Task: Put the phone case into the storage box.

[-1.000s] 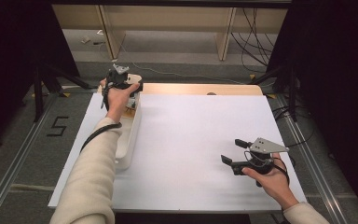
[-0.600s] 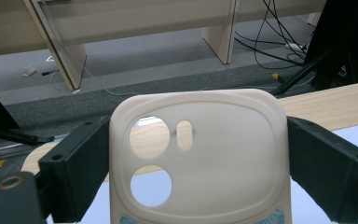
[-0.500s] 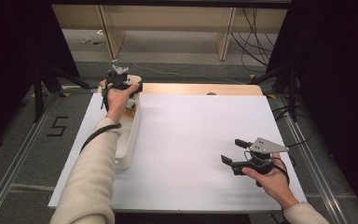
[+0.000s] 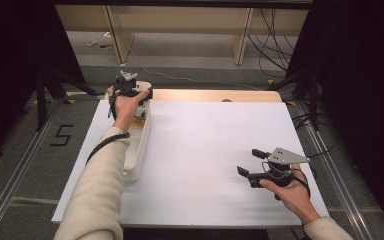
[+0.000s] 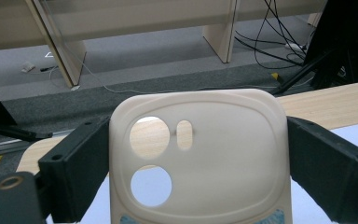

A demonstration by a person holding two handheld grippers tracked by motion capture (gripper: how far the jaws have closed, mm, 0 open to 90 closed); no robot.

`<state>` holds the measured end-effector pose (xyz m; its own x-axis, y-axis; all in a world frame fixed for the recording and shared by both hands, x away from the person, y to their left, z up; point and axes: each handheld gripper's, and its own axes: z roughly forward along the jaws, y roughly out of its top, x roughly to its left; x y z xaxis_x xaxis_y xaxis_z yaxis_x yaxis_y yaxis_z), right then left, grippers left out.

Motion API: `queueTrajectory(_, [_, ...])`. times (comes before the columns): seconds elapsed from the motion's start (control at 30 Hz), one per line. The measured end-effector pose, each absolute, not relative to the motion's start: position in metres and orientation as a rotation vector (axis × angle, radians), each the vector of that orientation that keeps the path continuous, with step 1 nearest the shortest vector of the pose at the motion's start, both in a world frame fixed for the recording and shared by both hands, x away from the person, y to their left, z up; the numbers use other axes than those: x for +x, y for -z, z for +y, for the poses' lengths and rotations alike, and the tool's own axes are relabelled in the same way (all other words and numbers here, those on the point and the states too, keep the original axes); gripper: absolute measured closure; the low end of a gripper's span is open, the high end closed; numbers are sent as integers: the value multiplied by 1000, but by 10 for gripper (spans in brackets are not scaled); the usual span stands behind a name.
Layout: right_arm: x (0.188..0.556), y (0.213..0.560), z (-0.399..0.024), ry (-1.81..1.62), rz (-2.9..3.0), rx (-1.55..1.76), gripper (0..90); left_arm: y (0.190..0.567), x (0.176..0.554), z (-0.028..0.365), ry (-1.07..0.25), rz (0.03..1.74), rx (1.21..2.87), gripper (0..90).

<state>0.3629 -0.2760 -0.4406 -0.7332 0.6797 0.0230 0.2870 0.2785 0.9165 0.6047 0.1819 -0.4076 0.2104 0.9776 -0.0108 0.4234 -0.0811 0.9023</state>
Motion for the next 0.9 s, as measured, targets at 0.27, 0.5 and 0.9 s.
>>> queueTrajectory(0.27, [363, 441, -276, -1443, 2181, 873, 160, 408, 605, 182, -831, 1341, 1645, 98])
queueTrajectory(0.5, [363, 441, -276, -1443, 2180, 874, 161, 408, 604, 182, -828, 1343, 1647, 98])
queueTrajectory(0.9, [363, 441, -276, -1445, 2180, 873, 160, 409, 604, 183, -822, 1347, 1644, 97])
